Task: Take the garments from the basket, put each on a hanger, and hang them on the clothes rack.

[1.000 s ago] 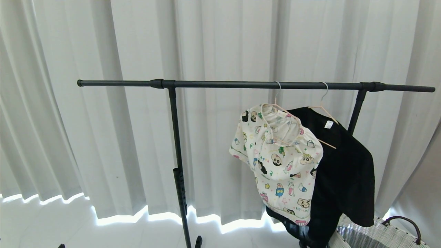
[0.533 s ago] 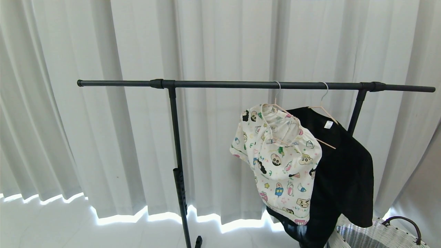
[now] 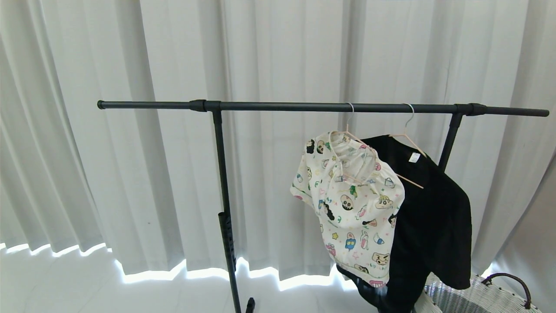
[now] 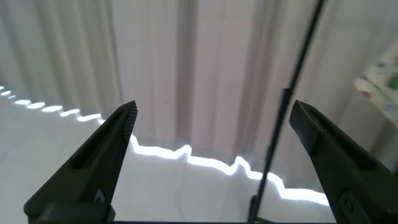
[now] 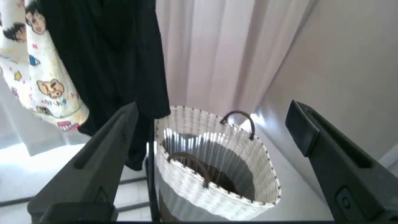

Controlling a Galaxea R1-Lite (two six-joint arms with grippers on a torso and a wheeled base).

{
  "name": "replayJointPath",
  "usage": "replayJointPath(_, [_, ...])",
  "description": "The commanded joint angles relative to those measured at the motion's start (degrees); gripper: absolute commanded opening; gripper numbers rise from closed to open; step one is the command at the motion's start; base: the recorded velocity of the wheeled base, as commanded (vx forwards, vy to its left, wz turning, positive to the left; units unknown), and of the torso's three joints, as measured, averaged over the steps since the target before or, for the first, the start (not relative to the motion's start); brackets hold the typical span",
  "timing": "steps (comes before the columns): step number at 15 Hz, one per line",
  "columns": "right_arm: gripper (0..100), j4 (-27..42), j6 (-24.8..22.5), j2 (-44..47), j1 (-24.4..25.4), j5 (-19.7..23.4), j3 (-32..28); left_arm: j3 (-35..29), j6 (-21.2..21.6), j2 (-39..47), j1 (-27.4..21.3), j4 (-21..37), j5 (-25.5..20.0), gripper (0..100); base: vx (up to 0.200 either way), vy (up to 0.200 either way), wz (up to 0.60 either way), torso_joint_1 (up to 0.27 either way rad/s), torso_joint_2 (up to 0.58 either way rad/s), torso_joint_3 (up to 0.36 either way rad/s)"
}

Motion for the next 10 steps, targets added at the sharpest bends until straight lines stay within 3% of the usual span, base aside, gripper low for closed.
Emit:
replayJointPath(1, [100, -2.4, 0.0, -0.1, 0.0, 1.6, 1.3, 0.0, -0.5, 0.0, 0.0, 0.0, -6.0, 100, 0.000, 0.000, 0.00, 0.000, 0.00, 0.000])
replayJointPath(2, [100, -4.7, 0.2, -0.2, 0.0, 4.5, 2.5, 0.0, -1.7, 0.0, -0.2, 0.0, -7.9, 100, 0.000, 0.000, 0.00, 0.000, 0.00, 0.000])
replayJointPath(3, [100, -10.8, 1.6, -0.2, 0.0, 12.4, 5.2, 0.0, -3.6, 0.1, -0.3, 0.1, -8.6, 100, 0.000, 0.000, 0.00, 0.000, 0.00, 0.000])
replayJointPath(4, [100, -10.6, 3.6, -0.2, 0.0, 15.8, 5.5, 0.0, -3.6, 0.0, -0.2, 0.1, -8.8, 100, 0.000, 0.000, 0.00, 0.000, 0.00, 0.000])
replayJointPath(10, [100, -9.0, 6.2, -0.2, 0.0, 16.0, 5.5, 0.9, -4.9, -0.1, -0.2, 0.1, -8.9, 100, 0.000, 0.000, 0.00, 0.000, 0.00, 0.000])
